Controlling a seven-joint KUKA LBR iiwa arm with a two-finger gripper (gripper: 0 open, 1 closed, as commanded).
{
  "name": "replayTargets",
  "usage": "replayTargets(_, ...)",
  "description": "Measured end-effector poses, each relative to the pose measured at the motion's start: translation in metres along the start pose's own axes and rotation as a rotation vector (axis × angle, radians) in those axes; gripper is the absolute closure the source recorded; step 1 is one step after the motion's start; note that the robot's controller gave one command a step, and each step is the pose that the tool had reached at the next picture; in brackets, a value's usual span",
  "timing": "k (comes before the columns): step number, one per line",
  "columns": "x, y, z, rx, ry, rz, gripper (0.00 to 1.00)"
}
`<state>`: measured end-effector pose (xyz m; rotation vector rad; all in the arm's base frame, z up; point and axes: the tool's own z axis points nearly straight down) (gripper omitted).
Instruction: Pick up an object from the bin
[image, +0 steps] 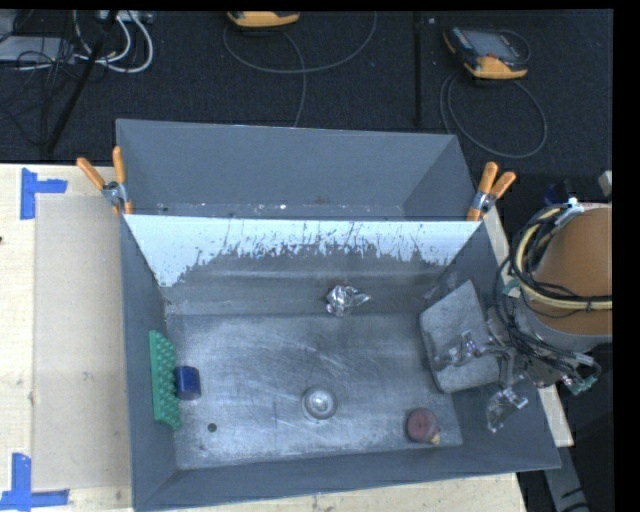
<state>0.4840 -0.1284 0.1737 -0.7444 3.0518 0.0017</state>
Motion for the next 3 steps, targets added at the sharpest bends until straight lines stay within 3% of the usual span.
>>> replayTargets(1,-0.011,0.037,0.094,0.004,-0.005,-0.352,0.00)
replayTargets(2,-0.010,0.038,0.094,0.000,-0.001,-0.357,1.00)
replayTargets(3,-0.017,0.036,-0.045,0.005,-0.005,-0.319,1.00)
